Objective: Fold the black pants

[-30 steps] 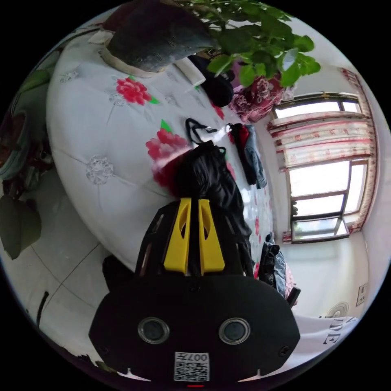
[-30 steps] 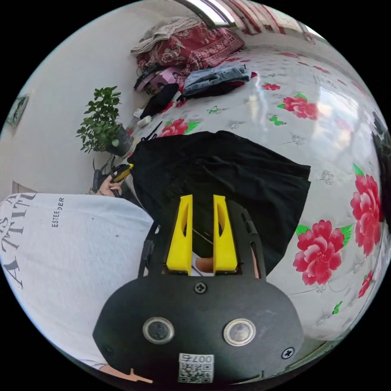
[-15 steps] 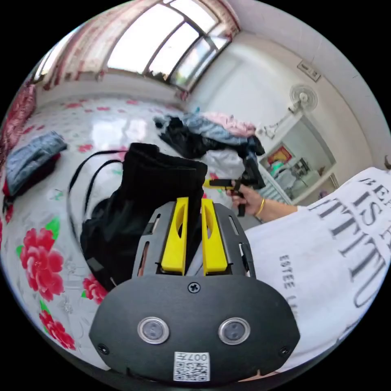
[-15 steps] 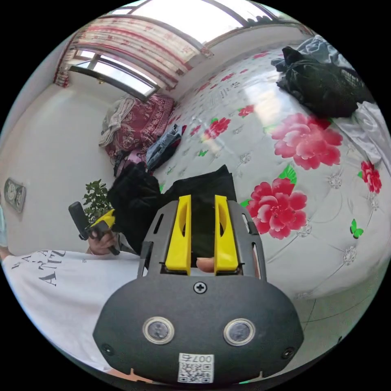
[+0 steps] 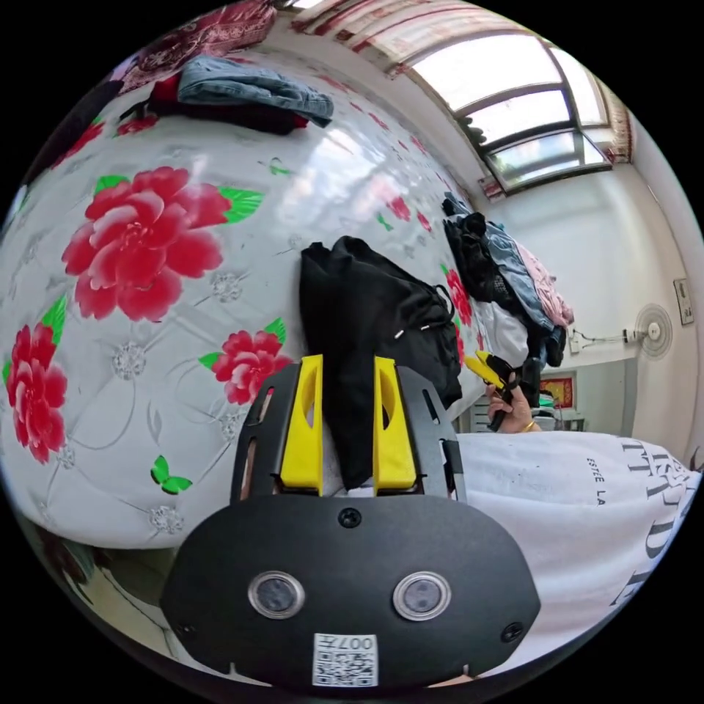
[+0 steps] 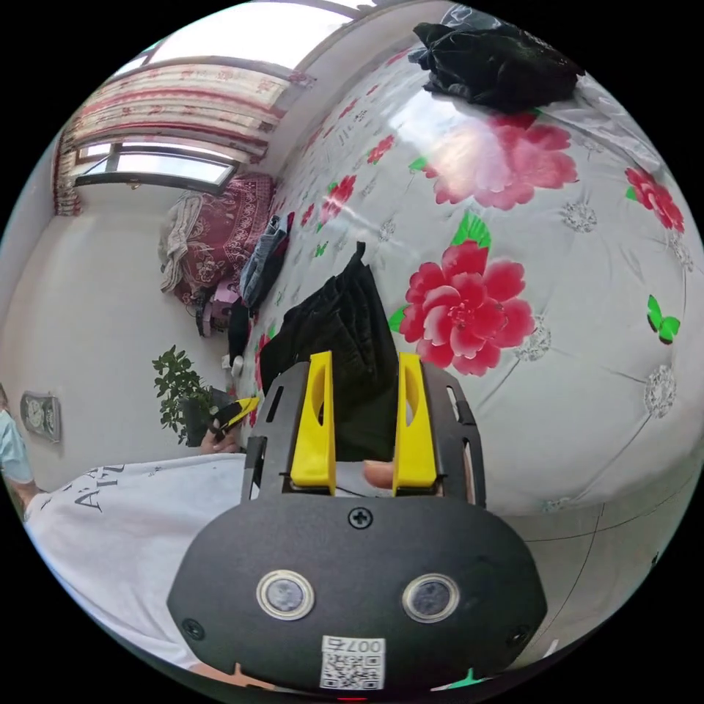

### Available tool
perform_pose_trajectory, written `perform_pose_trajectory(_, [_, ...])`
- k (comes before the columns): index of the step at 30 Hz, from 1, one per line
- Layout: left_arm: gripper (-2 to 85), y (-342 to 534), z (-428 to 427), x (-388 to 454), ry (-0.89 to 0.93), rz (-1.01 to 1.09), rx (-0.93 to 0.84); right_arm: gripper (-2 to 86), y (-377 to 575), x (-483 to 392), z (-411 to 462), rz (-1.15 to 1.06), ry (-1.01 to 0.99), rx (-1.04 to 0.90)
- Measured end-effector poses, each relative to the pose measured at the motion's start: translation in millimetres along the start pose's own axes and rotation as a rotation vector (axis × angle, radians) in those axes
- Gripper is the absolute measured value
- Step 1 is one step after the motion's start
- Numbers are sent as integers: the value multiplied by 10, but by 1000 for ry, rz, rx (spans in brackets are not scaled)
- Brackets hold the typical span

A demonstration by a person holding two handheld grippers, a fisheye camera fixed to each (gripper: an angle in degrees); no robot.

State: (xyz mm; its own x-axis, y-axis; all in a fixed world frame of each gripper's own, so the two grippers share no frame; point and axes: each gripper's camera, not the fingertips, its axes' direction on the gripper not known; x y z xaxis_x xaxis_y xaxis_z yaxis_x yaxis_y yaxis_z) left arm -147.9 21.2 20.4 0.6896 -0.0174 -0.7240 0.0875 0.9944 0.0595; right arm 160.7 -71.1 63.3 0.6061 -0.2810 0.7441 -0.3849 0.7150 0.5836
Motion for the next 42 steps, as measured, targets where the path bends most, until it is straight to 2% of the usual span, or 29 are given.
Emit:
perform_pose_trajectory(6, [90, -588, -9, 90, -57, 133, 50, 92, -363, -81, 442, -148, 69, -147])
perform_pose_trajectory(9, [94, -1026, 133, 328, -97, 319, 16, 79, -468, -75, 757, -201, 177, -247])
perform_pose_trajectory(11, [104, -1303, 413, 559, -146, 465, -80, 58, -491, -46, 877, -245, 279, -293])
perform_pose_trajectory(12, [106, -1355, 513, 600, -164, 492, -116, 51, -489, -41, 870, -262, 291, -299])
perform_pose_trajectory(14, [103, -1506, 951, 631, -320, 524, -262, 26, -460, 16, 707, -310, 287, -261])
perform_pose_trajectory(16, [87, -1574, 1119, 568, -406, 522, -274, 17, -429, 120, 580, -308, 311, -242])
perform_pose_trajectory(19, [80, -1725, 1060, 406, -323, 361, -203, 21, -403, 365, 464, -258, 289, -226])
perform_pose_trajectory(24, [79, -1577, 597, 181, -272, 238, -20, 72, -571, 736, 375, -129, 234, -148])
perform_pose_trajectory(26, [86, -1398, 352, -75, -192, 123, 2, 102, -692, 954, 381, -81, 134, -185])
perform_pose_trajectory(30, [106, -1075, 339, -337, -41, 34, -91, 116, -791, 1332, 387, 0, 68, -205])
perform_pose_trajectory(32, [118, -921, 526, -381, 37, 20, -197, 113, -850, 1498, 365, 23, 6, -197])
perform_pose_trajectory(34, [126, -860, 737, -371, 88, 22, -278, 107, -898, 1591, 508, 35, -117, -273])
perform_pose_trajectory(35, [124, -855, 802, -353, 113, 22, -265, 102, -919, 1624, 628, 42, -166, -311])
perform_pose_trajectory(38, [98, -972, 946, -367, 148, 9, -285, 85, -1025, 1630, 751, 21, -89, -347])
perform_pose_trajectory(42, [45, -1185, 890, -483, 188, -27, -276, 65, -1253, 1529, 694, -20, -139, -351])
